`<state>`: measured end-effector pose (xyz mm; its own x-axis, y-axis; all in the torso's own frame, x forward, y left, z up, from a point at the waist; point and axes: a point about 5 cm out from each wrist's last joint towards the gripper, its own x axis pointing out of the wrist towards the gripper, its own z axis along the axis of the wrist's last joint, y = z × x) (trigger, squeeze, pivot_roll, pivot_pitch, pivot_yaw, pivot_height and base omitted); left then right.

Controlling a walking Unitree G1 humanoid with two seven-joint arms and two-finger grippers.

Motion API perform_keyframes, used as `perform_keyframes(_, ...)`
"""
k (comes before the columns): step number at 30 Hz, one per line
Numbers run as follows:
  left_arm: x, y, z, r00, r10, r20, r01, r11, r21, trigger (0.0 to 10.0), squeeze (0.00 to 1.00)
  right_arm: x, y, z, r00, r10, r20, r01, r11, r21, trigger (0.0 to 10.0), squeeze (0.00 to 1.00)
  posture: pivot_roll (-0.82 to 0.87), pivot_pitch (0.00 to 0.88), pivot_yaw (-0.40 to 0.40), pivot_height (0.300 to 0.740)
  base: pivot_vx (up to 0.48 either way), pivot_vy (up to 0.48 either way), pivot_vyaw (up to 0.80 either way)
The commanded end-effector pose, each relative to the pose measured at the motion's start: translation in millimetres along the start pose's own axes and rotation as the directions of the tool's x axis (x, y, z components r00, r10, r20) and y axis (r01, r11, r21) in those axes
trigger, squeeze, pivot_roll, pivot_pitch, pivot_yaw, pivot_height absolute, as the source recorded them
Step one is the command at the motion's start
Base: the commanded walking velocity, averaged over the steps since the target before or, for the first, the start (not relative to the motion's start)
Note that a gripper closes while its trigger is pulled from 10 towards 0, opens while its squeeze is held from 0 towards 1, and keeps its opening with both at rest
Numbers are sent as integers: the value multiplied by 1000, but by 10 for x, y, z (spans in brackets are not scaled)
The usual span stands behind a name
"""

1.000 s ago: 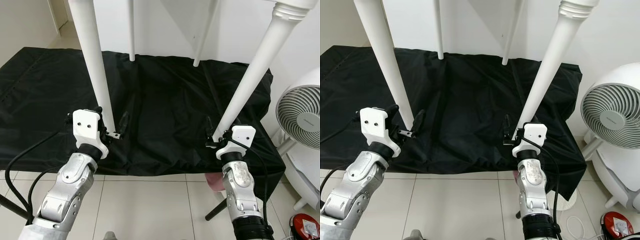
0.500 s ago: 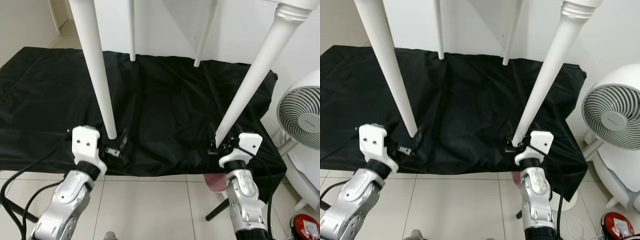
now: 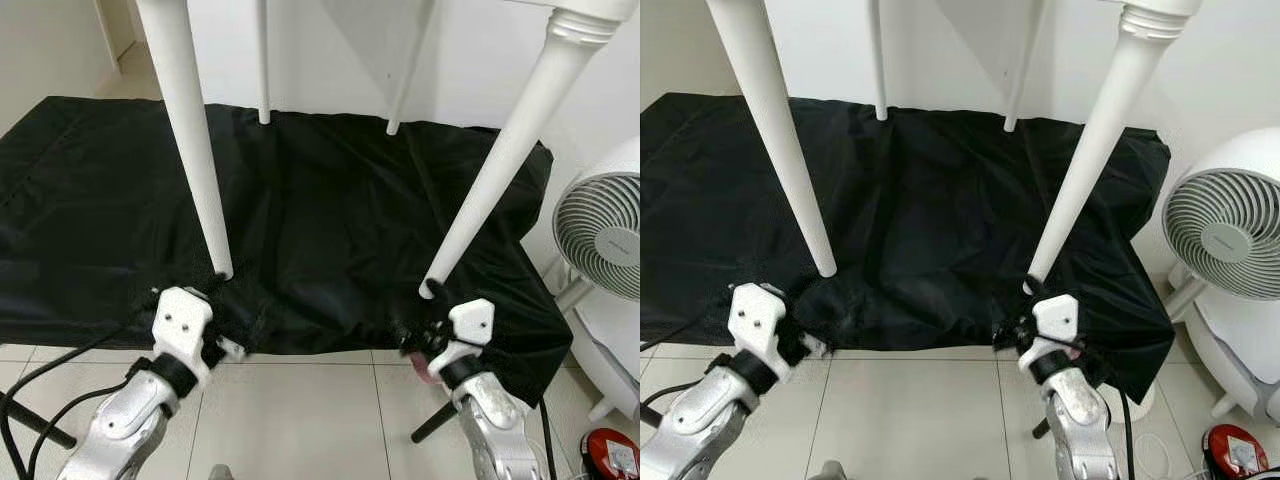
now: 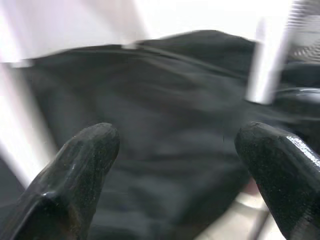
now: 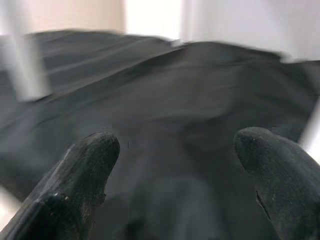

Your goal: Building children table

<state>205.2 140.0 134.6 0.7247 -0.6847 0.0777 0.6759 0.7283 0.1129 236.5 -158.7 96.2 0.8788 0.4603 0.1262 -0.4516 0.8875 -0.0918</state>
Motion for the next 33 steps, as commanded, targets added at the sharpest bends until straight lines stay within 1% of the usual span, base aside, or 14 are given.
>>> perform_keyframes(1,-27,-21,-53,998,-49,-26,49,999,10,10000,0,-21,43,-33,997,72,-29,-72,997,13,10000,0,49,62,-29,740,0,0,0)
perform_keyframes(2,-27,-21,-53,998,-49,-26,49,999,10,10000,0,-21,43,-33,997,72,-29,-72,997,13,10000,0,49,62,-29,740,0,0,0)
perform_keyframes(5,-102,-33,-191,990,-118,-81,121,992,35,10000,0,-103,99,-144,956,268,-119,-267,963,27,10000,0,51,65,-34,740,0,0,0)
perform_keyframes(10,-137,-42,-225,986,-139,-96,143,989,29,10000,0,-151,122,-182,927,343,-153,-341,939,41,10000,0,51,65,-35,740,0,0,0)
perform_keyframes(11,-220,-94,-287,969,-206,-136,211,977,22,10000,0,-279,162,-246,847,485,-219,-483,873,63,10000,0,56,67,-39,740,0,0,0)
perform_keyframes(12,-220,-94,-287,969,-206,-136,211,977,22,10000,0,-279,162,-246,847,485,-219,-483,873,63,10000,0,56,67,-39,740,0,0,0)
perform_keyframes(13,-257,-116,-319,958,-243,-155,249,968,17,10000,0,-337,170,-275,804,540,-249,-540,838,76,10000,0,58,67,-40,740,0,0,0)
perform_keyframes(16,-257,-116,-319,958,-243,-155,249,968,17,10000,0,-337,170,-275,804,540,-249,-540,838,76,10000,0,58,67,-40,740,0,0,0)
perform_keyframes(17,-288,-130,-354,946,-273,-174,280,960,12,10000,0,-385,170,-307,765,581,-278,-584,808,79,10000,0,58,67,-40,740,0,0,0)
perform_keyframes(18,-288,-130,-354,946,-273,-174,280,960,12,10000,0,-385,170,-307,765,581,-278,-584,808,79,10000,0,58,67,-40,740,0,0,0)
perform_keyframes(19,-320,-156,-388,931,-311,-191,316,949,-2,10000,0,-441,163,-353,716,622,-316,-626,773,103,10000,0,59,67,-41,740,0,0,0)
perform_keyframes(22,-320,-156,-388,931,-311,-191,316,949,-2,10000,0,-441,163,-353,716,622,-316,-626,773,103,10000,0,59,67,-41,740,0,0,0)
perform_keyframes(25,-382,-201,-456,904,-363,-228,370,929,-12,10000,0,-517,131,-411,649,669,-363,-674,727,135,10000,0,60,67,-41,740,0,0,0)
perform_keyframes(33,-496,-217,-686,872,-374,-315,378,924,-50,10000,0,-589,53,-617,626,647,-434,-640,745,188,10000,0,59,61,-45,740,0,0,0)
